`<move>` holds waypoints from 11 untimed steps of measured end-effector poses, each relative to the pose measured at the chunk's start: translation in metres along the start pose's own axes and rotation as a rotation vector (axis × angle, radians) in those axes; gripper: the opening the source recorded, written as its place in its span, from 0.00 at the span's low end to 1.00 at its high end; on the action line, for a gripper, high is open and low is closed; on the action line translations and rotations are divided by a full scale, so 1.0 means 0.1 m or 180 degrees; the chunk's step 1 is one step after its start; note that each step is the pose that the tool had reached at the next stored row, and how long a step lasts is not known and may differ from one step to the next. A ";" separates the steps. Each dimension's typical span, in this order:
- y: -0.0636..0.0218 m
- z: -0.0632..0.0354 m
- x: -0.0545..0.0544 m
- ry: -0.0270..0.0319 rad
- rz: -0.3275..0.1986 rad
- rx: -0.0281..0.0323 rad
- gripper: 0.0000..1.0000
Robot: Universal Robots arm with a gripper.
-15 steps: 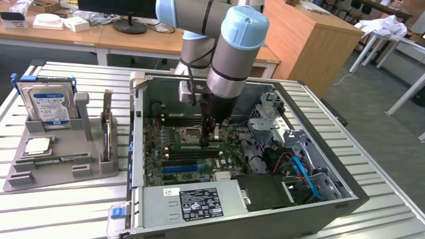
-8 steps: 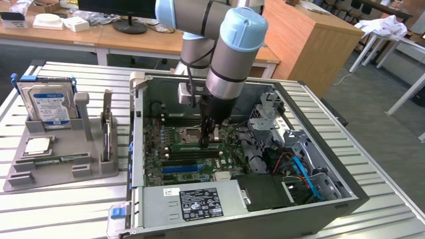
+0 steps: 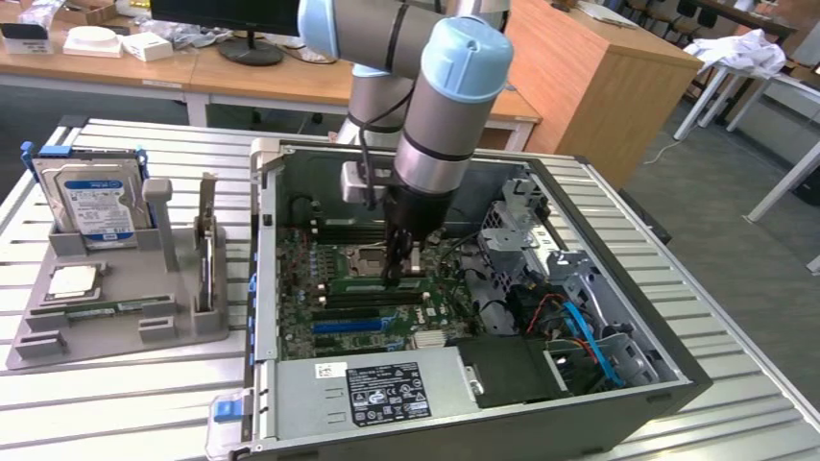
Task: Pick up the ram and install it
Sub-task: 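Insert the ram into the slot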
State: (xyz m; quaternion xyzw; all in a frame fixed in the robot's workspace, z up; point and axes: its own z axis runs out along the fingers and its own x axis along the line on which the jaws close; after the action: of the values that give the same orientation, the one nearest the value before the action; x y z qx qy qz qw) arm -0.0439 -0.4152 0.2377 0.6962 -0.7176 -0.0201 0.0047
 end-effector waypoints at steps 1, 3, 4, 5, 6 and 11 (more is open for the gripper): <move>0.000 0.002 0.00 0.0000 0.0000 0.0000 0.12; 0.000 0.010 0.00 0.0000 0.0000 0.0000 0.12; 0.000 0.015 0.00 -0.0001 0.0000 0.0000 0.12; 0.000 0.020 0.00 0.0000 0.0000 0.0000 0.12; 0.000 0.024 0.00 0.0000 0.0000 0.0000 0.12; 0.005 0.042 0.00 0.0001 0.0000 0.0000 0.12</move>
State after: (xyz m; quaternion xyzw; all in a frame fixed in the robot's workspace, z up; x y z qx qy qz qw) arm -0.0445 -0.4155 0.2335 0.6962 -0.7176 -0.0200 0.0047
